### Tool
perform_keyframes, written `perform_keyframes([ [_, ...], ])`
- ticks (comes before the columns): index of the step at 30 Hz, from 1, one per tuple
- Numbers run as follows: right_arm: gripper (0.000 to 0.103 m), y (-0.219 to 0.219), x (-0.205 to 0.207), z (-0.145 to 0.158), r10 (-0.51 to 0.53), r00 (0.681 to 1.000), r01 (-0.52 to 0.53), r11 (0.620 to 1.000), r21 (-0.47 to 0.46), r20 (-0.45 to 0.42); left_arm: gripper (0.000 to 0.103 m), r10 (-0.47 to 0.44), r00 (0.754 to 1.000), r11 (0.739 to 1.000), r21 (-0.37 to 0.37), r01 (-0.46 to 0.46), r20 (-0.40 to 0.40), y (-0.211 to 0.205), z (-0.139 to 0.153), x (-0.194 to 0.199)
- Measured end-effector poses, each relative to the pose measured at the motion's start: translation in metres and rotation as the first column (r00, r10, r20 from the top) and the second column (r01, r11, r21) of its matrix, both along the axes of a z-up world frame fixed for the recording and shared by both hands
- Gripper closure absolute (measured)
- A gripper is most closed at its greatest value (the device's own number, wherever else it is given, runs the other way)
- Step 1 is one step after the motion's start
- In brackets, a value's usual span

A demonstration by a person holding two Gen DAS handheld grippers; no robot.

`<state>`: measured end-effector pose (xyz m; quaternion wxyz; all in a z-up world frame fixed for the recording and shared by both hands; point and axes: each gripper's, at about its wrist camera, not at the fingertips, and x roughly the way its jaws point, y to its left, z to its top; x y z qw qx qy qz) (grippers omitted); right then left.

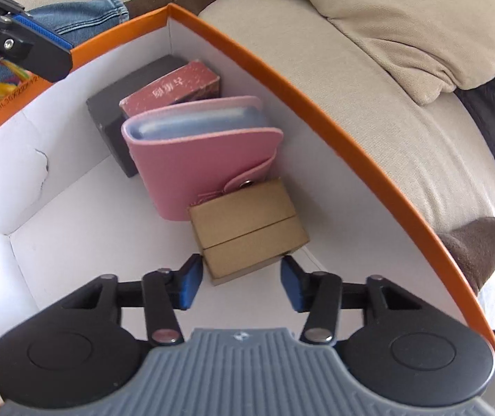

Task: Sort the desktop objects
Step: 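Lower the brown box beside the pink case and open the right gripper, then withdraw both grippers from the shoebox back toward the pile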

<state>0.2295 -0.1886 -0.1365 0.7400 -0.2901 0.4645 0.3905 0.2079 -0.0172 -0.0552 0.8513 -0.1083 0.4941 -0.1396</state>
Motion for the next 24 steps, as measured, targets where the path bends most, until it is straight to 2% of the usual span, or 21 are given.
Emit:
perform_keyframes([
  [2,0.061,0.004,0.0,-0.003,0.023,1.0,-0.023,1.0,-0.009,0.009,0.07,-0.004,1.0,1.0,-0.007,0.004,0.002,-0.001,-0.003,0.0],
  [6,0.072,0.011,-0.003,-0.001,0.061,0.998,-0.061,0.998,0.014,-0.003,0.07,-0.002,1.0,1.0,-0.003,0.002,0.001,-0.003,-0.006,0.001],
  [16,0.071,0.028,0.014,-0.01,0.044,0.999,-0.044,0.999,0.003,-0.022,0.07,-0.015,1.0,1.0,0.002,0.015,0.007,-0.003,-0.004,0.001],
  [18,0.067,0.026,0.014,-0.009,0.034,0.999,-0.034,0.999,0.0,-0.016,0.07,-0.009,1.0,1.0,-0.014,0.01,0.019,0.001,0.0,-0.002],
  [20,0.055,0.022,0.013,-0.004,0.014,1.0,-0.014,1.0,0.008,-0.001,0.07,0.007,0.998,1.0,-0.021,-0.006,0.057,0.007,0.011,-0.007],
  [24,0.052,0.016,0.011,0.009,-0.039,0.999,0.039,0.998,0.041,0.015,0.07,0.049,0.988,0.998,-0.035,-0.045,0.143,0.027,0.042,-0.026],
])
